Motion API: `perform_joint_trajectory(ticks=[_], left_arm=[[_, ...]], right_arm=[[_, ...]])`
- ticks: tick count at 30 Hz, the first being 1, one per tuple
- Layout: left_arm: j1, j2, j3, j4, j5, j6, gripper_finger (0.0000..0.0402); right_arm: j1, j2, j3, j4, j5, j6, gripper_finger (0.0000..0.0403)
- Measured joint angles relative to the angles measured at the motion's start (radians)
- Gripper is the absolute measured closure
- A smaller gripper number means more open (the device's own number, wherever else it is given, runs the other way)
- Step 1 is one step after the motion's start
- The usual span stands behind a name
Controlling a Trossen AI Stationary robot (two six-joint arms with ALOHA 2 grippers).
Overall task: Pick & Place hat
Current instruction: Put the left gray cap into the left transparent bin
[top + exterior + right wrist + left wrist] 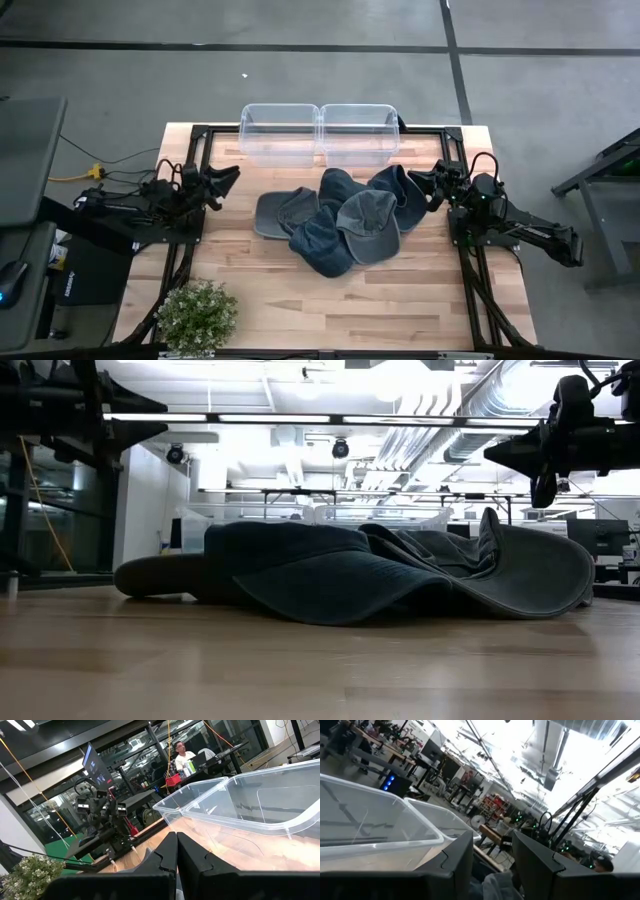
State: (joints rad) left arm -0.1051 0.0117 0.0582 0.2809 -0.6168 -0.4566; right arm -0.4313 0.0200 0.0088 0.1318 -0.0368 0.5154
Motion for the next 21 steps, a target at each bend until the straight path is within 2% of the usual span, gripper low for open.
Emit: perform_joint_trajectory(ticks=[9, 21], left_arm=[[0.0, 0.12, 0.064, -0.006, 0.041, 0.029, 0.0263], [0.0, 0.423, 0.216, -0.129, 0.099, 0.144, 0.0263]], right_arm=[[0.0, 0.0, 0.0, 0.0, 0.0, 0.0, 0.0402], [0.0, 0.0, 0.0, 0.0, 0.0, 0.0, 0.0402]])
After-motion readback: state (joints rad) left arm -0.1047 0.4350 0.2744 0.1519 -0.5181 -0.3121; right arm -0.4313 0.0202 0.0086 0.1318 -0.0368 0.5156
